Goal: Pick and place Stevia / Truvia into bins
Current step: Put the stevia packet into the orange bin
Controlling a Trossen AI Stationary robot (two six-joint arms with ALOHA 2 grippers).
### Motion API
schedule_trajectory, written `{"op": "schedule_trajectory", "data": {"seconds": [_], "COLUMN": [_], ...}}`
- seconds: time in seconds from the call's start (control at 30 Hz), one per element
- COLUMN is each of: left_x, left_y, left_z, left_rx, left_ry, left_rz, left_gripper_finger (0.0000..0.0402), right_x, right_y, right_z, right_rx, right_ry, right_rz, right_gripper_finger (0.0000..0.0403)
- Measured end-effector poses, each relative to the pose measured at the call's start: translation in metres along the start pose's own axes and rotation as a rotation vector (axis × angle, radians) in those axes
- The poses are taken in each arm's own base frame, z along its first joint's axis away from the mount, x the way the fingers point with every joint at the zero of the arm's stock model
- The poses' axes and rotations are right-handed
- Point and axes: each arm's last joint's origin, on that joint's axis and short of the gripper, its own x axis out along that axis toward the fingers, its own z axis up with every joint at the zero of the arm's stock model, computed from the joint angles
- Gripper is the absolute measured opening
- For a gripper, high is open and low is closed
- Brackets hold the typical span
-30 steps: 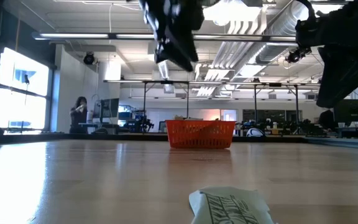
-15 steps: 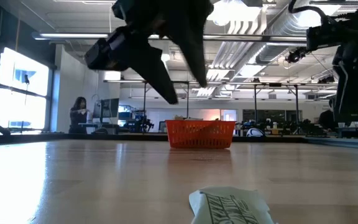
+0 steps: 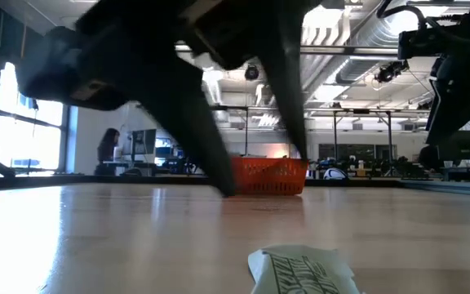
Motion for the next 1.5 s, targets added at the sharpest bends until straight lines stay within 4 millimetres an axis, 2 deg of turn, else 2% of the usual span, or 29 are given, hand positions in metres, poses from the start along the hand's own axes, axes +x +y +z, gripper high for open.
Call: {"op": "schedule_trajectory", "data": {"seconds": [0.13, 0.2, 0.27, 0.37, 0.53, 0.67, 0.87, 0.93, 1.07, 1.13, 1.27, 1.4, 1.5], "left_x": [0.007, 0.015, 0.021, 0.027, 0.031, 0.033, 0.036, 0.036, 0.022, 0.010, -0.039, -0.069, -0.100], "left_y": [-0.003, -0.010, -0.005, -0.007, 0.004, 0.011, 0.018, 0.022, 0.024, 0.022, 0.014, 0.014, 0.018], "left_z": [-0.004, -0.006, -0.010, -0.016, -0.014, 0.004, 0.048, 0.064, 0.093, 0.105, 0.125, 0.143, 0.161], "left_rx": [0.031, 0.031, 0.049, 0.055, 0.114, 0.211, 0.355, 0.401, 0.458, 0.488, 0.522, 0.549, 0.585], "left_ry": [0.002, 0.017, 0.036, 0.076, 0.062, 0.027, -0.059, -0.100, -0.106, -0.113, -0.182, -0.205, -0.271], "left_rz": [0.055, 0.009, 0.071, 0.064, 0.169, 0.261, 0.365, 0.411, 0.453, 0.446, 0.392, 0.370, 0.387], "left_gripper_finger": [0.0164, 0.0161, 0.0161, 0.0160, 0.0159, 0.0132, 0.0028, 0.0022, 0.0036, 0.0029, 0.0021, 0.0021, 0.0021], "right_x": [0.000, 0.000, 0.000, 0.000, 0.000, 0.000, 0.000, 0.000, -0.001, -0.002, -0.006, -0.011, -0.015], "right_y": [-0.001, -0.002, -0.002, -0.003, -0.004, -0.004, -0.006, -0.007, -0.006, -0.005, -0.003, -0.001, 0.001], "right_z": [-0.001, -0.001, -0.001, -0.002, -0.002, -0.002, -0.004, -0.004, -0.006, -0.008, -0.012, -0.019, -0.026], "right_rx": [-0.003, -0.002, 0.000, 0.002, 0.003, 0.002, 0.020, 0.032, 0.050, 0.053, 0.059, 0.052, 0.037], "right_ry": [0.006, 0.011, 0.017, 0.016, 0.021, 0.029, 0.055, 0.066, 0.076, 0.072, 0.059, 0.050, 0.050], "right_rz": [-0.008, -0.014, -0.016, -0.028, -0.030, -0.036, -0.044, -0.049, -0.045, -0.040, -0.032, -0.022, -0.014], "right_gripper_finger": [0.0332, 0.0332, 0.0332, 0.0332, 0.0332, 0.0332, 0.0332, 0.0332, 0.0332, 0.0332, 0.0332, 0.0332, 0.0332]}}
